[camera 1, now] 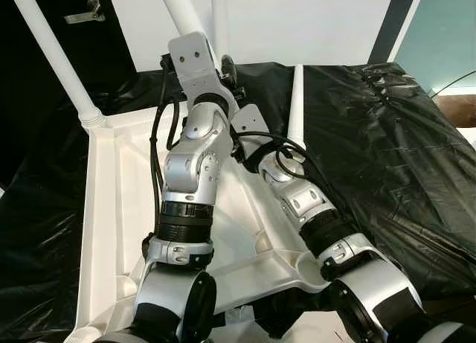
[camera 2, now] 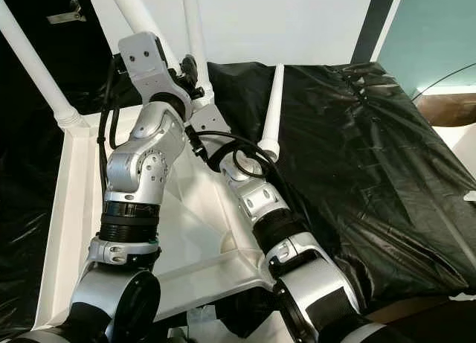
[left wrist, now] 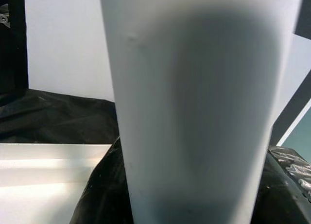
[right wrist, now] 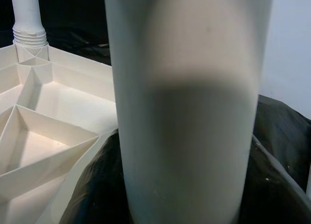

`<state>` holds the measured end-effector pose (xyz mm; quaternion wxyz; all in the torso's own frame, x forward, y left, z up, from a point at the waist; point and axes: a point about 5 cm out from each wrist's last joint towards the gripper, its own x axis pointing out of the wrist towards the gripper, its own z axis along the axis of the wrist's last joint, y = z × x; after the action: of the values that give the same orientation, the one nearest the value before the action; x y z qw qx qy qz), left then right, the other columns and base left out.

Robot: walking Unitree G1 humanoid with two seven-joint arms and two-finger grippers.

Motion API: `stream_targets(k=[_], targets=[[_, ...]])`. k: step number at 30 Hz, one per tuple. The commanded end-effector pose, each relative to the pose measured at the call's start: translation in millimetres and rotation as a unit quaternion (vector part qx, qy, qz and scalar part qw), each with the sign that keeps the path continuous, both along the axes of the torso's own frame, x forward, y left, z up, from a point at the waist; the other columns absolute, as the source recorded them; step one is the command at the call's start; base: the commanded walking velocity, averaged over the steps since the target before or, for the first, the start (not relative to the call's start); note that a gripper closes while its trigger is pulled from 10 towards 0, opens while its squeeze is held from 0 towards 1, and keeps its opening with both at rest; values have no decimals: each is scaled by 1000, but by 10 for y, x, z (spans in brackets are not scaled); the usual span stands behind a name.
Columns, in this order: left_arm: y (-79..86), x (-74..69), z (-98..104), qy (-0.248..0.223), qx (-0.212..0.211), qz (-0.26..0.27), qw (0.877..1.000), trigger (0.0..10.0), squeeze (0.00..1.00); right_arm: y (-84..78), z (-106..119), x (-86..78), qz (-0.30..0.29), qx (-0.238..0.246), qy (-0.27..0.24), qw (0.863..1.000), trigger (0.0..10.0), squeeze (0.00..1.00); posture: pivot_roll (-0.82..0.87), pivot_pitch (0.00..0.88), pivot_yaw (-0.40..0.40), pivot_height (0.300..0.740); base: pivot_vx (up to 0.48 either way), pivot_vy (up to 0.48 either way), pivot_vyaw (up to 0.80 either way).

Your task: Building children table

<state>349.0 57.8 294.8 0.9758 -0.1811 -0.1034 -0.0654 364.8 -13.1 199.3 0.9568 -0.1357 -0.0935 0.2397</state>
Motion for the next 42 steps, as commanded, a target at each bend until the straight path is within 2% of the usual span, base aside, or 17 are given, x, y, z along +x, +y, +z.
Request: stream_targets(k=[1,2,3,6,7,14,15,17,22,24,27,29,30,32,36,39,42], targets=[[-341,-123,62,-4,-26,-64,998,10000,0,-10,22,29,-8,-3,0,1000,0,0,120,35,11,740,0,0,0],[-341,-123,62,-4,-26,-64,998,10000,0,-10,22,29,-8,-3,0,1000,0,0,120,35,11,740,0,0,0],[-367,-134,69,-10,-20,-78,997,10000,0,-30,23,39,-11,-3,1,1000,10000,0,120,33,12,740,0,0,0],[-401,-146,75,-18,-12,-97,995,10000,0,-51,29,48,-12,-2,1,1000,10000,0,120,33,12,740,0,0,0],[-443,-168,76,-28,-2,-126,992,10000,1000,-78,34,52,-10,1,3,1000,10000,0,118,31,15,740,0,0,0],[-482,-229,73,-70,62,-201,975,10000,1000,-284,49,84,5,-1,9,1000,10000,0,113,34,15,740,0,0,0],[-454,-243,77,-84,79,-221,968,10000,0,-329,55,73,23,-2,8,1000,10000,0,112,33,14,740,0,0,0],[-454,-243,77,-84,79,-221,968,10000,0,-329,55,73,23,-2,8,1000,10000,0,112,33,14,740,0,0,0],[-371,-312,78,-123,127,-292,940,10000,0,-488,93,-5,104,-7,7,994,10000,0,107,32,16,740,0,0,0],[-371,-312,78,-123,127,-292,940,10000,0,-488,93,-5,104,-7,7,994,10000,0,107,32,16,740,0,0,0],[-349,-399,83,-135,133,-347,919,10000,0,-583,133,-77,157,-3,5,988,10000,0,101,29,19,740,0,0,0],[-349,-399,83,-135,133,-347,919,10000,0,-583,133,-77,157,-3,5,988,10000,0,101,29,19,740,0,0,0],[-330,-451,92,-139,130,-377,906,10000,0,-641,149,-117,184,-1,9,983,10000,0,101,29,19,740,0,0,0],[-330,-451,92,-139,130,-377,906,10000,0,-641,149,-117,184,-1,9,983,10000,0,101,29,19,740,0,0,0],[-244,-627,89,-150,140,-462,863,10000,0,-856,200,-197,247,15,39,968,10000,0,94,28,24,740,0,0,0],[-244,-627,89,-150,140,-462,863,10000,0,-856,200,-197,247,15,39,968,10000,0,94,28,24,740,0,0,0],[-191,-668,80,-149,143,-480,852,10000,0,-960,222,-231,277,15,57,959,10000,0,89,21,27,740,0,0,0]])
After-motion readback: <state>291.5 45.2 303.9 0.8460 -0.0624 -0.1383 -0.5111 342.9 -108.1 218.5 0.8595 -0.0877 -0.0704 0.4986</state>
